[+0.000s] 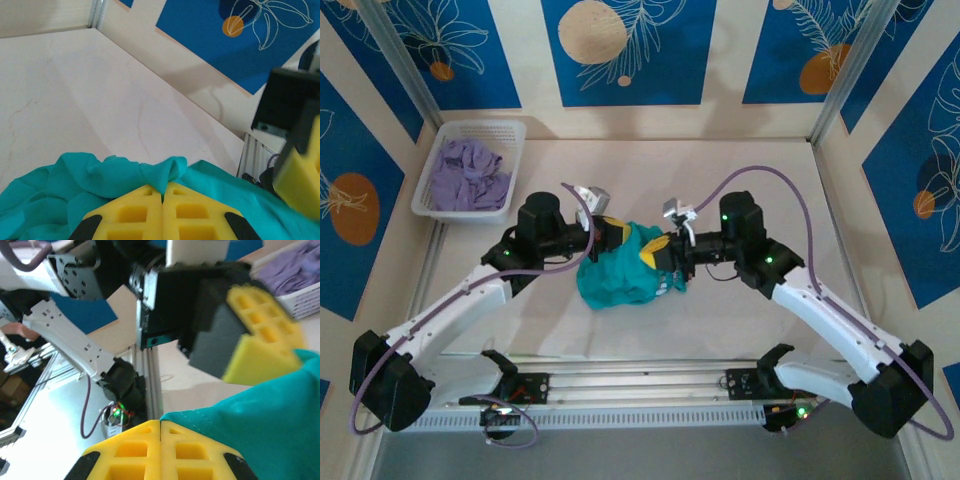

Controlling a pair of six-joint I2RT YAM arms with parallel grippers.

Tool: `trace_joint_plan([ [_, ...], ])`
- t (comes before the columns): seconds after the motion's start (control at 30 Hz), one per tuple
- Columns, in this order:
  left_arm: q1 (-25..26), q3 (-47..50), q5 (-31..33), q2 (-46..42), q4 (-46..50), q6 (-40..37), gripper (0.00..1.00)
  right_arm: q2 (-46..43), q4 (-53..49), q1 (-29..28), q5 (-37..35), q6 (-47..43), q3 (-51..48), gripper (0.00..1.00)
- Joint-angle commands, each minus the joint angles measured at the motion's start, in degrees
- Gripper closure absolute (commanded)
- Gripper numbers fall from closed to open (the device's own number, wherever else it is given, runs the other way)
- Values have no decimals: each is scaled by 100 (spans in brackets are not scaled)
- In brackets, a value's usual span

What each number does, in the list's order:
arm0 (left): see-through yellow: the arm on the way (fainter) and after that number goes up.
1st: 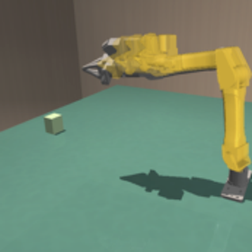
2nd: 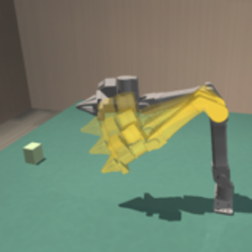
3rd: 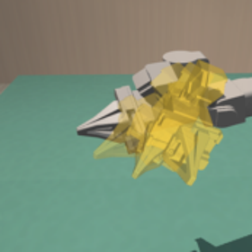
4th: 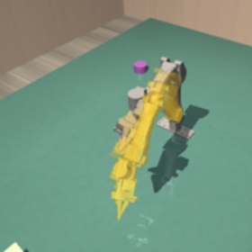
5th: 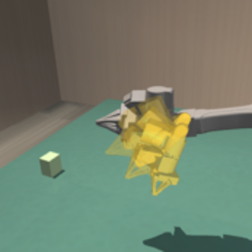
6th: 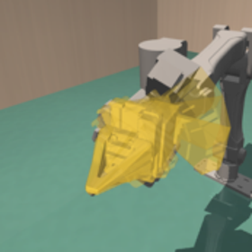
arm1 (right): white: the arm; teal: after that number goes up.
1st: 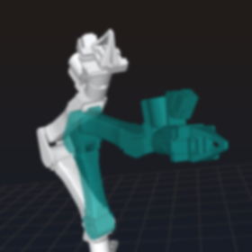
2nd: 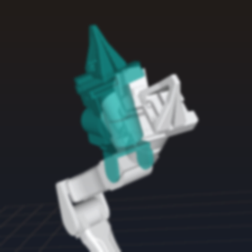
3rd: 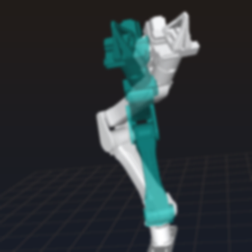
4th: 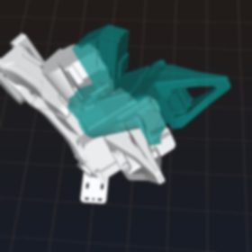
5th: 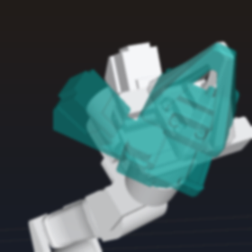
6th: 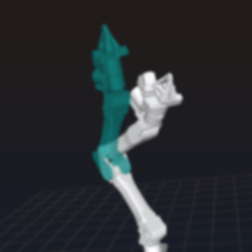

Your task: Fold the inside-out t-shirt

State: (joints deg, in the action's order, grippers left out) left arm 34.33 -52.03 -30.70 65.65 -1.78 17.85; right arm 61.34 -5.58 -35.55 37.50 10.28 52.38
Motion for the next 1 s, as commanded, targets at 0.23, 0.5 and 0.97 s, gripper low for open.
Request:
trace_joint_plan([
  [0.23, -197, 369, 579, -486, -931, 143, 100, 404, -806, -647, -314, -851, 721, 75],
  [0.5, -302, 919, 463, -990, -1846, 130, 100, -536, -637, 137, -792, -651, 140, 63],
  [0.97, -330, 1059, 297, -992, -2352, 420, 100, 651, -118, 622, -677, 350, -397, 54],
])
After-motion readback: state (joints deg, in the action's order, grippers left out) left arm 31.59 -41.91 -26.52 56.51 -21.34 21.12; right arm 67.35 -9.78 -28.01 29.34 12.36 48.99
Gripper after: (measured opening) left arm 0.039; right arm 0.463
